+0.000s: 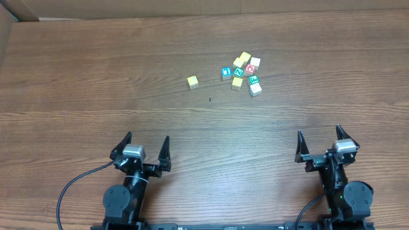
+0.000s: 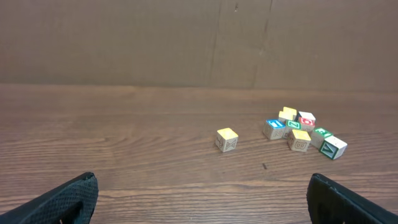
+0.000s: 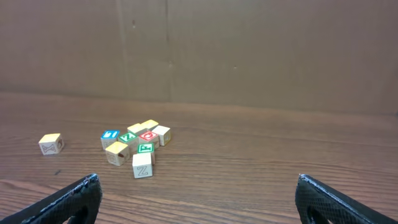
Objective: Flip 4 blocks
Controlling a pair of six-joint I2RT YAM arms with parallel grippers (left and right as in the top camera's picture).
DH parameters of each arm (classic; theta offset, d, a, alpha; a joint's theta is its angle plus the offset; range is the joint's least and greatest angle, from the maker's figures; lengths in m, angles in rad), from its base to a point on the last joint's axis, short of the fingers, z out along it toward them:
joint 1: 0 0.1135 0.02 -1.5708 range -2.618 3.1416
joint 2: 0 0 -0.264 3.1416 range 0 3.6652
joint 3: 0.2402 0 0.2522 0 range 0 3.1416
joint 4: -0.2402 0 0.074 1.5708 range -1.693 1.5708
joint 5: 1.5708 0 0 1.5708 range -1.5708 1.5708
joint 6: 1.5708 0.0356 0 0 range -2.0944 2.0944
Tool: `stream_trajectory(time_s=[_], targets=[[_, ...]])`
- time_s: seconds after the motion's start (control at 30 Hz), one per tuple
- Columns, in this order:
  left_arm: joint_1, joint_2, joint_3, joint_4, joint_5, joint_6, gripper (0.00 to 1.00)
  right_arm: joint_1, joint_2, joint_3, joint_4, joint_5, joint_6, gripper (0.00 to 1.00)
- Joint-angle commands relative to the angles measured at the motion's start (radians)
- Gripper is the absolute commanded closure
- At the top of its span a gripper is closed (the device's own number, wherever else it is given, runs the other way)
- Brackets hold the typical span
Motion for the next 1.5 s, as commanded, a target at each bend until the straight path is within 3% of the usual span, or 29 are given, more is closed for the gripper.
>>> stream_trajectory(time_s=[0.0, 0.37, 0.6, 0.83, 1.23, 1.47], targets=[[0.005, -0.005, -0.003, 0.000, 0.026, -0.068, 0.00, 0.000, -0.004, -0.010, 0.015, -0.058, 0.003, 0.00], [0.005, -0.005, -0.003, 0.001, 0.023, -0.109, 0.00, 0.000, -0.004, -0.010, 0.023, -0.138, 0.005, 0.00], [0.005, -0.005, -0.003, 0.008, 0.084, -0.111, 0.00, 0.000, -0.004, -0.010, 0.023, -0.138, 0.174, 0.00], [0.005, -0.005, 0.031, -0.002, 0.106, -0.113, 0.00, 0.000, -0.004, 0.057, -0.032, -0.137, 0.209, 0.00], [0.005, 0.041, 0.333, -0.155, 0.095, -0.112, 0.00, 0.000, 0.058, 0.326, -0.178, -0.138, 0.206, 0.00], [0.005, 0.302, 0.613, -0.289, 0.100, -0.112, 0.00, 0.000, 0.264, 0.600, -0.281, -0.141, 0.206, 0.00]])
